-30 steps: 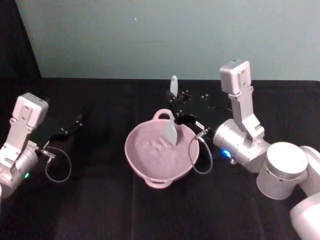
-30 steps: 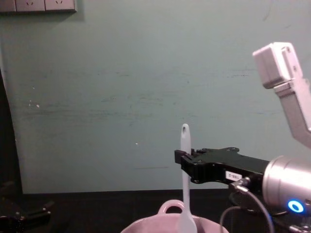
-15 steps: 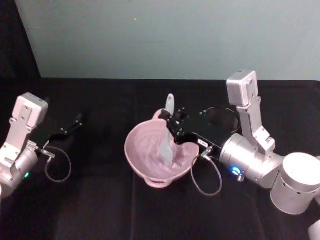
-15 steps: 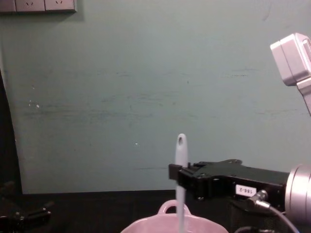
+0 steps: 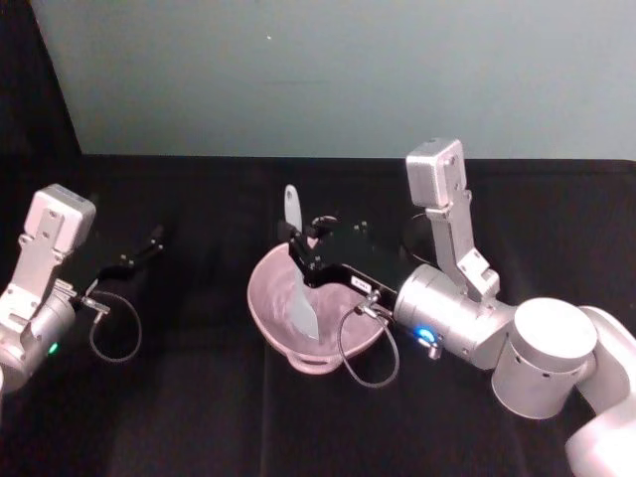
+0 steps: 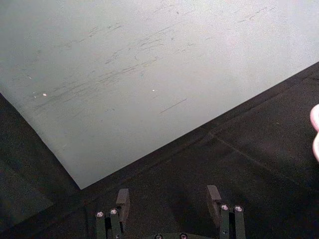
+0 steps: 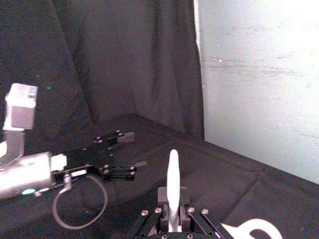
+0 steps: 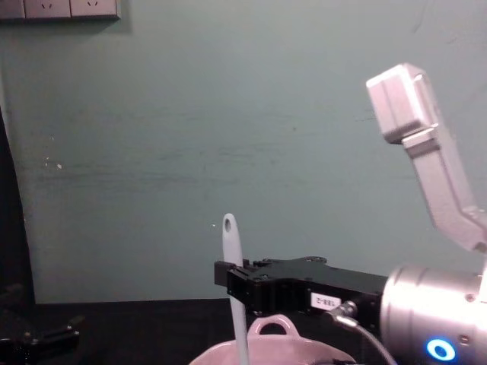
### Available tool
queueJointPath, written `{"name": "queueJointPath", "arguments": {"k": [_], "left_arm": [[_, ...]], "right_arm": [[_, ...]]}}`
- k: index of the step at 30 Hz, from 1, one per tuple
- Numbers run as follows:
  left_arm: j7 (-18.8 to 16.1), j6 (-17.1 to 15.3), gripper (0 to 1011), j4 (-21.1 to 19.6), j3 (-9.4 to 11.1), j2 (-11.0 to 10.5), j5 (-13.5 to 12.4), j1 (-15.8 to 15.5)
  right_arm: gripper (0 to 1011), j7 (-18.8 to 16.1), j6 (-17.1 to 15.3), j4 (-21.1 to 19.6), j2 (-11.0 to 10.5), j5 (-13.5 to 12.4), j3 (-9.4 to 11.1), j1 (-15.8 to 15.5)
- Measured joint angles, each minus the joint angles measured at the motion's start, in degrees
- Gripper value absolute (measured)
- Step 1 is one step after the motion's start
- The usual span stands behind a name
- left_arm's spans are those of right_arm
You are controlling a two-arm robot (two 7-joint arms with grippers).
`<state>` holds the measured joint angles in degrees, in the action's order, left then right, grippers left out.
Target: Use the one hand to pick up the spoon and stir the clear water in the bowl.
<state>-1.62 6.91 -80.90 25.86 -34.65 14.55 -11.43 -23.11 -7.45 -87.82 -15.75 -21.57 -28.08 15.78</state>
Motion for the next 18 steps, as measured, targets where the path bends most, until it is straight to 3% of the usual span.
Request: {"name": "queueJointPath", "arguments": {"k": [9, 18], "left_arm": [[0.00, 0.00, 1011, 0.00, 0.00, 0.00, 0.00, 0.00], [0.00, 0.00, 1011, 0.00, 0.00, 0.00, 0.00, 0.00]], "right_arm": [[127, 2.44, 3.84, 6.72, 3.07, 3.09, -0.47, 3.96], [127, 4.75, 6.60, 8.73, 3.66, 6.47, 1.30, 4.56]]}}
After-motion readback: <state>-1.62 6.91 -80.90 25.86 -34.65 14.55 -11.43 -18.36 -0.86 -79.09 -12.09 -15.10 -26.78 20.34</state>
